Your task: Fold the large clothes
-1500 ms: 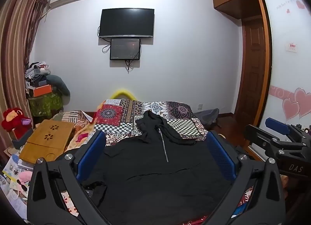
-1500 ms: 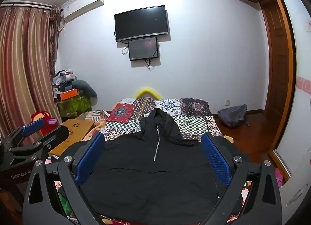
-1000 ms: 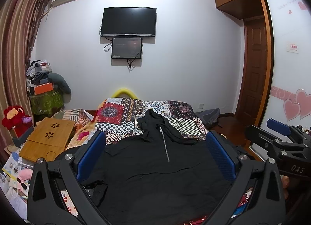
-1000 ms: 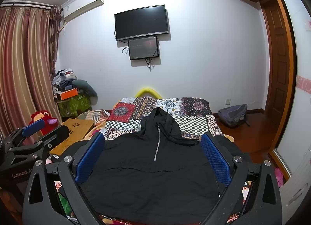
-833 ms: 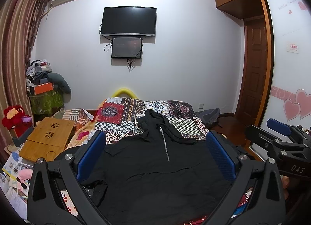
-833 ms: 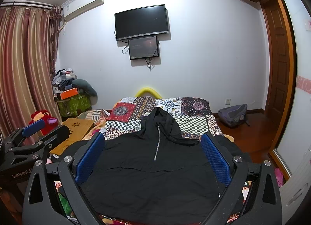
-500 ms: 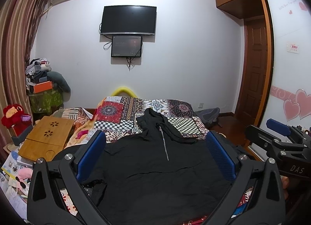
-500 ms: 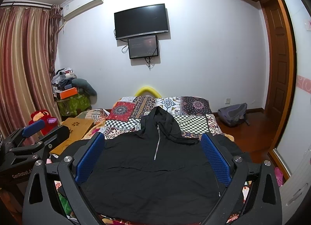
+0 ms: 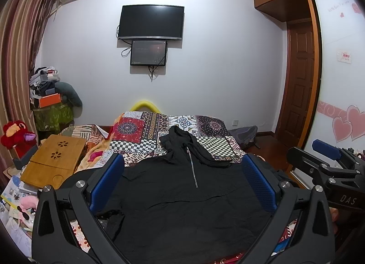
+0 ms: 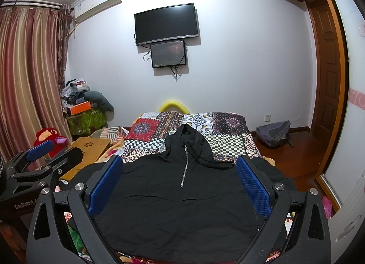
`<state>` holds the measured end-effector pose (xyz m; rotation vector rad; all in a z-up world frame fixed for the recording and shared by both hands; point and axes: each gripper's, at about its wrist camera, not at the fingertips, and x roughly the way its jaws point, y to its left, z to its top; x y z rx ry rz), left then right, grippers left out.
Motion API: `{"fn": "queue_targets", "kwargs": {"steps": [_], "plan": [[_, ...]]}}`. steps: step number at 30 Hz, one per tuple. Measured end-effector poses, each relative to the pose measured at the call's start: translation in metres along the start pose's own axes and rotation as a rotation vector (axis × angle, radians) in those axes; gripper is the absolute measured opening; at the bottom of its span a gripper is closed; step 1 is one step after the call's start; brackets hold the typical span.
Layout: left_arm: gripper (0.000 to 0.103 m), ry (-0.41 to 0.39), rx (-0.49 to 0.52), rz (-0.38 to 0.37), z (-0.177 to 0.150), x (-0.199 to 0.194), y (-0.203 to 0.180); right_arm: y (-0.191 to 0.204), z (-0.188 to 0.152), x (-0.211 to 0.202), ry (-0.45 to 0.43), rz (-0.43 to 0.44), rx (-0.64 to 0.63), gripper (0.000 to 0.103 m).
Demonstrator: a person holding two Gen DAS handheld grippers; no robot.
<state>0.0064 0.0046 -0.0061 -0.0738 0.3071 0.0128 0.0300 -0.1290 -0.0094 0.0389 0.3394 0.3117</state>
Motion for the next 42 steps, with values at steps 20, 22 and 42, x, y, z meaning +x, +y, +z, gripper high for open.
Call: {"fn": "queue_targets", "kwargs": {"steps": [20, 22, 42], "plan": [[0.103, -0.001, -0.003, -0.006, 0.000, 0.000, 0.001, 0.000, 0.001, 0.001, 0.002, -0.001, 0.001, 0.099], [0.103, 0.000, -0.003, -0.005, 0.000, 0.001, 0.001, 0.000, 0.001, 0.001, 0.003, -0.002, 0.000, 0.099], [0.103, 0.038, -0.085, 0.118, -0.003, 0.036, 0.067, -0.007, -0.006, 0.040, 0.097, -0.030, 0.008, 0.099]]}}
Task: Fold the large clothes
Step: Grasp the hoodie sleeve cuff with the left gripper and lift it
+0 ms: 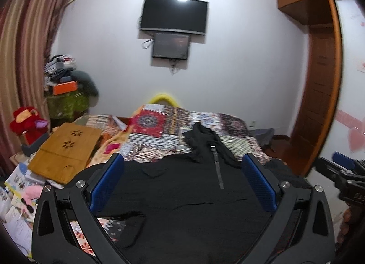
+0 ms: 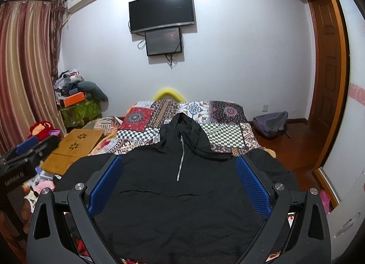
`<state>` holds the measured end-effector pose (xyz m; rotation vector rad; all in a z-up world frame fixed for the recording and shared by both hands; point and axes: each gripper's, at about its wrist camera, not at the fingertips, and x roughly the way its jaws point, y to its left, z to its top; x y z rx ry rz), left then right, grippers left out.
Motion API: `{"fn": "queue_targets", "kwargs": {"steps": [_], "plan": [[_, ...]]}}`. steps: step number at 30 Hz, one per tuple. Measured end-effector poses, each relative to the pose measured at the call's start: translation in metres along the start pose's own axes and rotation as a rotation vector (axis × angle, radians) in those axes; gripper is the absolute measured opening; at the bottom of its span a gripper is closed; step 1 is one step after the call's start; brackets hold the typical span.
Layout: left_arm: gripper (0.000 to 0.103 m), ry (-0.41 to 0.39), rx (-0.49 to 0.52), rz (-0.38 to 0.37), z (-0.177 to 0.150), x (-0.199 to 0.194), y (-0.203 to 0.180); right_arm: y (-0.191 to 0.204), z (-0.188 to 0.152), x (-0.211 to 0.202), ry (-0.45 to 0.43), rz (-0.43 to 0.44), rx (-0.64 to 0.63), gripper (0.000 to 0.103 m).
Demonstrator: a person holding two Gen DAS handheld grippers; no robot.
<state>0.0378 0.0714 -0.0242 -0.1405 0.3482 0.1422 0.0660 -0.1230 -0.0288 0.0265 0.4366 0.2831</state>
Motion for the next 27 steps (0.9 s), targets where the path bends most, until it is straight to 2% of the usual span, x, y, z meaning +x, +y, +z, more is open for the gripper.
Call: {"fn": "queue_targets", "kwargs": {"steps": [3, 8, 14, 17, 22, 24, 27], "plan": [[0.103, 0.025, -0.034, 0.051, -0.002, 0.015, 0.026, -0.001, -0.002, 0.013, 0.032, -0.005, 0.005, 0.099], [0.103, 0.091, -0.103, 0.200, -0.013, 0.047, 0.080, -0.002, -0.007, 0.033, 0.088, -0.014, -0.001, 0.099], [0.103, 0.235, -0.292, 0.302, -0.041, 0.078, 0.165, -0.003, -0.016, 0.061, 0.177, -0.025, -0.003, 0.099], [0.103, 0.311, -0.418, 0.303, -0.065, 0.086, 0.206, -0.002, -0.018, 0.074, 0.216, -0.021, 0.007, 0.099], [0.101, 0.430, -0.623, 0.249, -0.111, 0.097, 0.258, 0.005, -0.021, 0.091, 0.271, -0.007, 0.008, 0.099], [0.093, 0.474, -0.717, 0.214, -0.131, 0.098, 0.275, 0.009, -0.022, 0.095, 0.290, -0.001, -0.001, 0.099], [0.090, 0.509, -0.868, 0.180, -0.160, 0.098, 0.299, 0.015, -0.021, 0.105, 0.306, 0.006, -0.015, 0.099]]}}
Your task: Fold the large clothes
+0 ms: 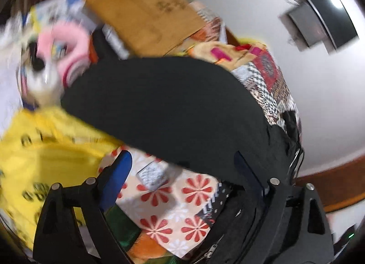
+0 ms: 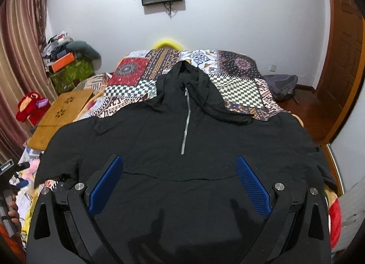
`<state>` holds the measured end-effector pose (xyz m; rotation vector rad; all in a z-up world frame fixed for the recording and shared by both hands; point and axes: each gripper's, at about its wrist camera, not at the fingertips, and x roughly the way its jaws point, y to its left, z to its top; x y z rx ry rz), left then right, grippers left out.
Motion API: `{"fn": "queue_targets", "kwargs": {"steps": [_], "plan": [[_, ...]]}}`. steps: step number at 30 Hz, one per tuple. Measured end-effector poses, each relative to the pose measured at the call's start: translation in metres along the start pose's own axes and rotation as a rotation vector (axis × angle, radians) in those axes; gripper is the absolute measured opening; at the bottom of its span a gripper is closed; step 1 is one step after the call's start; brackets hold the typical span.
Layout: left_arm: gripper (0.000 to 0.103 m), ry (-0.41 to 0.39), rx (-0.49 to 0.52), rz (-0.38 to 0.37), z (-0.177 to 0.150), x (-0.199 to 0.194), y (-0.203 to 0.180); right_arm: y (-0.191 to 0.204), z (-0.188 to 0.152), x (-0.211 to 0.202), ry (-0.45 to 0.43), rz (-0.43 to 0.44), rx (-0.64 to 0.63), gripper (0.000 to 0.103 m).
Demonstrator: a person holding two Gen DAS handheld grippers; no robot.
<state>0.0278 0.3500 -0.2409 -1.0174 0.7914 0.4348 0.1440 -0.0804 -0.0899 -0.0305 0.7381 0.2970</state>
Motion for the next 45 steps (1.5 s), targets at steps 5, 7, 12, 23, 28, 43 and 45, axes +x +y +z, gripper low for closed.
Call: {"fn": "queue_targets", "kwargs": {"steps": [5, 7, 12, 23, 28, 43, 45], "plan": [[0.085, 0.036, -0.157, -0.069, 0.001, 0.013, 0.035, 0.003, 0.004, 0.009, 0.015, 0.009, -0.010, 0.099], [0.081, 0.040, -0.194, -0.099, 0.004, 0.018, 0.043, 0.004, 0.005, 0.010, 0.020, 0.009, -0.015, 0.099], [0.069, 0.030, -0.209, -0.083, 0.018, 0.036, 0.050, 0.007, 0.008, 0.012, 0.023, -0.009, -0.023, 0.099], [0.017, -0.098, 0.062, 0.170, 0.027, 0.030, 0.005, 0.006, 0.011, 0.011, 0.027, -0.014, -0.005, 0.099], [0.010, -0.188, 0.242, 0.134, 0.032, 0.005, -0.043, 0.006, 0.011, 0.004, 0.001, -0.013, -0.023, 0.099], [0.007, -0.281, 0.623, -0.220, 0.009, -0.033, -0.244, -0.026, 0.004, -0.011, -0.043, -0.050, 0.027, 0.099], [0.007, -0.257, 0.667, -0.263, -0.006, -0.029, -0.268, -0.032, 0.002, -0.014, -0.047, -0.042, 0.047, 0.099]]}}
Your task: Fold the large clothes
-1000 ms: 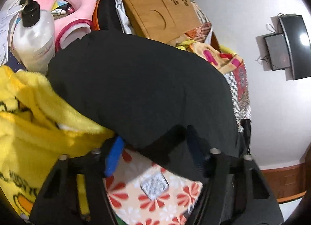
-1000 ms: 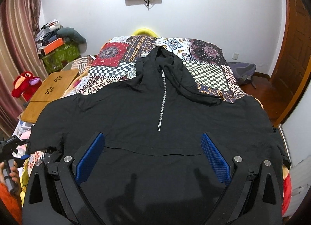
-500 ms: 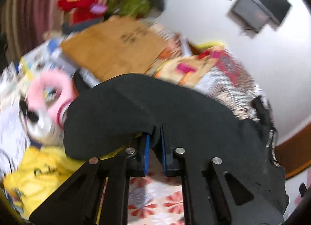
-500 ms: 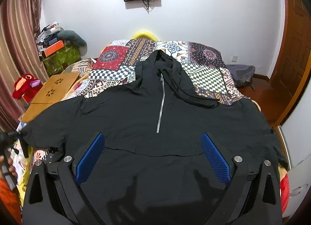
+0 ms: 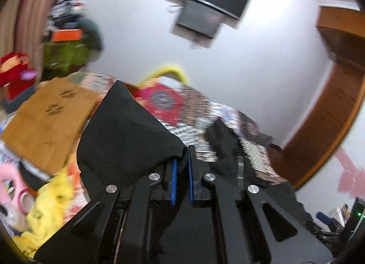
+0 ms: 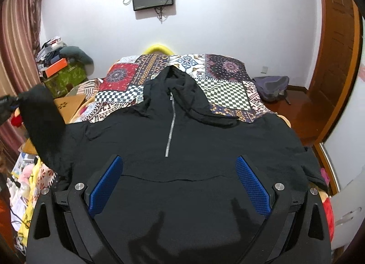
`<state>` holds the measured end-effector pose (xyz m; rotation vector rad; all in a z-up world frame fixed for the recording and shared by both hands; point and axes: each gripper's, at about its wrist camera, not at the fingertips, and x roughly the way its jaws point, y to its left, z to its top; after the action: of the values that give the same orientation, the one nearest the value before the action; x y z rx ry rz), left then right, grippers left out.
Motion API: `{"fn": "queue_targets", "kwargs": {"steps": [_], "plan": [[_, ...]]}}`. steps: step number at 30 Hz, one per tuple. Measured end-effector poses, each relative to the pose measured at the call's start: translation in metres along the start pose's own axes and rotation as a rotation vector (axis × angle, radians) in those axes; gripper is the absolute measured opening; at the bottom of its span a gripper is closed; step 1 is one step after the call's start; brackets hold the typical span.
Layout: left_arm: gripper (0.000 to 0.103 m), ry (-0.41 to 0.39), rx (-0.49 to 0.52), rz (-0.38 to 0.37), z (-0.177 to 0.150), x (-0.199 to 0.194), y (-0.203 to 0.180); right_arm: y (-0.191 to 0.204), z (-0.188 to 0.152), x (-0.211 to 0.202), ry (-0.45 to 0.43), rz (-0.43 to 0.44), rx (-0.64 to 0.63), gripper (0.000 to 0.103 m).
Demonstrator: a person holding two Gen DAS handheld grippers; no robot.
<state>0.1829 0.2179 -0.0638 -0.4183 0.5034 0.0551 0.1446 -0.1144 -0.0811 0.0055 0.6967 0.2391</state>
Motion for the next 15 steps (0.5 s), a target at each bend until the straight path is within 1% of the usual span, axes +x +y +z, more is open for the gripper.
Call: {"fn": "queue_targets", "kwargs": {"steps": [3, 6, 9, 12, 15], "plan": [[0.007, 0.042, 0.056, -0.067, -0.004, 0.019, -0.036, -0.010, -0.002, -0.005, -0.010, 0.003, 0.024, 0.099], [0.007, 0.093, 0.104, -0.112, -0.015, 0.039, -0.069, -0.018, -0.004, -0.007, -0.009, -0.010, 0.033, 0.099], [0.007, 0.170, 0.148, -0.149, -0.035, 0.064, -0.103, -0.025, -0.006, -0.008, -0.008, -0.008, 0.045, 0.099], [0.007, 0.256, 0.164, -0.183, -0.060, 0.084, -0.126, -0.030, -0.008, -0.011, -0.008, -0.005, 0.057, 0.099], [0.007, 0.355, 0.214, -0.187, -0.089, 0.106, -0.144, -0.032, -0.010, -0.012, -0.005, -0.019, 0.059, 0.099]]}}
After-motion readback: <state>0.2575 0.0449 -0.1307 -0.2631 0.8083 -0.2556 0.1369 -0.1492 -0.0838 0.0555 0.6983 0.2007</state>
